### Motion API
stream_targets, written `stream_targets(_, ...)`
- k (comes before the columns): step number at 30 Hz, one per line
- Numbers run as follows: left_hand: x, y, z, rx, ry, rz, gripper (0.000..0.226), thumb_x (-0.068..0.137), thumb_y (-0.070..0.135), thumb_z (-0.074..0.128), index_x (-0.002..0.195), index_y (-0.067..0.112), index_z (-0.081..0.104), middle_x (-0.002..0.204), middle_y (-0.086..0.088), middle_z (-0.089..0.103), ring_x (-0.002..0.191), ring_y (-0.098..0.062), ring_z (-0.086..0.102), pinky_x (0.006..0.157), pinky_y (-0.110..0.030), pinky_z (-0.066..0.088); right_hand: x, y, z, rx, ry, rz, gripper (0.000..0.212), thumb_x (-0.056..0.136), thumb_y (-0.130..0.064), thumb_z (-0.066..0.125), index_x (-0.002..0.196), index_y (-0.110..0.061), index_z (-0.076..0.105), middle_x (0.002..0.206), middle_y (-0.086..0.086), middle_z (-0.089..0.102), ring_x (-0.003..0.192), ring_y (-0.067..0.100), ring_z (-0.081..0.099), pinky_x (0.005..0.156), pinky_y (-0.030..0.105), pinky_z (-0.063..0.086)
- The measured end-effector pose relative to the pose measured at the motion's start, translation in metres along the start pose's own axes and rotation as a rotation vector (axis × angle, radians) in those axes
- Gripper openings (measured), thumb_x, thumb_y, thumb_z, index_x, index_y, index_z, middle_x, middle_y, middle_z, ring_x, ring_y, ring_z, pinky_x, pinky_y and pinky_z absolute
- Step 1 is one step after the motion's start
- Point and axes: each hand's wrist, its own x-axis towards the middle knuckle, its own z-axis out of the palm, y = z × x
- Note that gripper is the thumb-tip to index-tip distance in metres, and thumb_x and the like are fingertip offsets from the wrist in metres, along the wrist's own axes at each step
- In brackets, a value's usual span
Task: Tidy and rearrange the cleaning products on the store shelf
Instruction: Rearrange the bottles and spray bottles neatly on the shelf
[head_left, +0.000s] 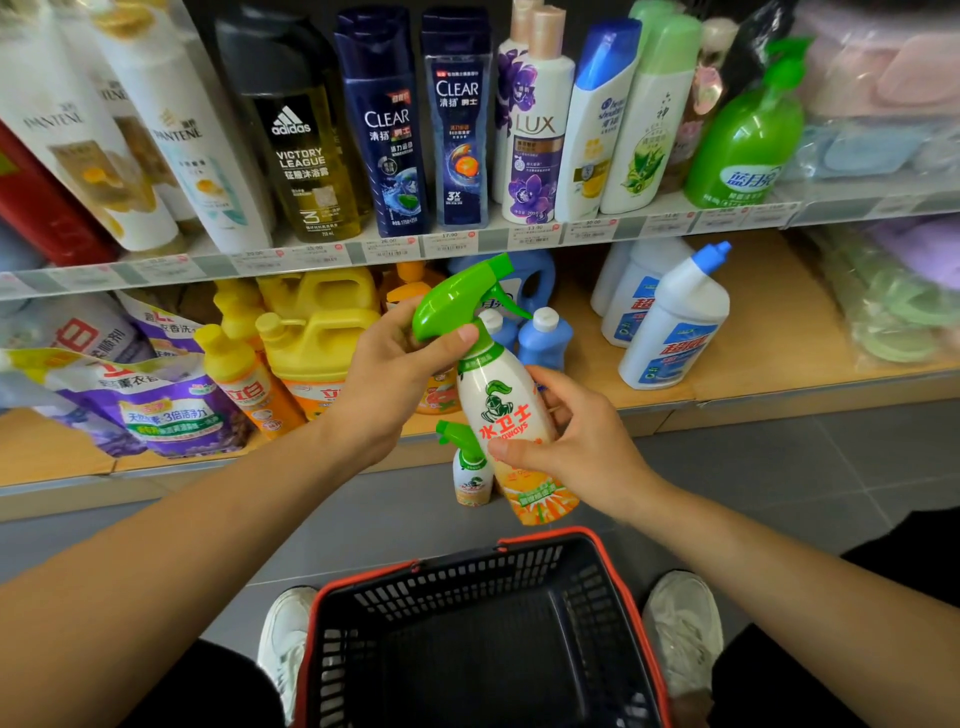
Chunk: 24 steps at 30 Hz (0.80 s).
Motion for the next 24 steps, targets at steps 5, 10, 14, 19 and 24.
stream_targets(5, 0.0002, 0.0008, -0.0016, -0.069, -0.129, -0.043, 0.039, 0.092, 0.012, 0.061, 0.131, 0.009, 0.056, 0.104, 0.0, 0.077, 0.097, -0.012, 0.072, 0.077, -0.022, 0.055, 0.0007, -0.0025, -0.0026, 0.283, -0.144, 0.116, 0.045, 0.074, -0.025, 0.083, 0.116, -0.032, 0.068, 0.112, 0.003, 0.074, 0.105, 0.022, 0.071, 0.086, 0.039, 0.059)
stream_targets(10, 0.0008, 0.0017, -0.0024, -0.173, -0.218, -0.128, 0.046, 0.092, 0.015, 0.058, 0.137, 0.008, 0.055, 0.119, -0.009, 0.072, 0.108, -0.021, 0.069, 0.089, -0.031, 0.057, 0.0017, -0.0017, -0.0025, 0.454, -0.291, 0.231, 0.048, 0.082, -0.025, 0.073, 0.128, -0.015, 0.062, 0.126, 0.011, 0.068, 0.12, 0.031, 0.063, 0.104, 0.051, 0.048)
stream_targets(14, 0.0015, 0.0037, -0.0036, -0.139, -0.152, -0.154, 0.034, 0.087, 0.016, 0.064, 0.12, 0.005, 0.065, 0.105, -0.003, 0.076, 0.095, -0.015, 0.072, 0.079, -0.027, 0.058, 0.0004, -0.0026, -0.0006, 0.522, -0.321, 0.261, 0.052, 0.084, -0.023, 0.069, 0.133, -0.01, 0.056, 0.13, 0.016, 0.065, 0.123, 0.035, 0.06, 0.109, 0.057, 0.042)
stream_targets(19, -0.0004, 0.0031, -0.0002, -0.127, 0.005, -0.09, 0.024, 0.087, 0.006, 0.07, 0.111, 0.005, 0.07, 0.091, -0.002, 0.079, 0.078, -0.012, 0.074, 0.063, -0.021, 0.056, 0.0001, -0.0051, 0.0061, 0.398, -0.184, 0.184, 0.059, 0.071, -0.019, 0.082, 0.123, -0.014, 0.057, 0.122, 0.009, 0.069, 0.113, 0.028, 0.067, 0.101, 0.056, 0.05)
stream_targets(24, -0.0013, 0.0025, 0.0026, -0.107, 0.053, -0.084, 0.016, 0.068, 0.02, 0.084, 0.084, 0.018, 0.079, 0.088, -0.003, 0.079, 0.077, -0.011, 0.074, 0.066, -0.021, 0.056, 0.0007, -0.0054, 0.0036, 0.323, -0.188, 0.148, 0.061, 0.064, -0.029, 0.089, 0.118, -0.019, 0.063, 0.114, 0.005, 0.074, 0.107, 0.024, 0.07, 0.094, 0.046, 0.056)
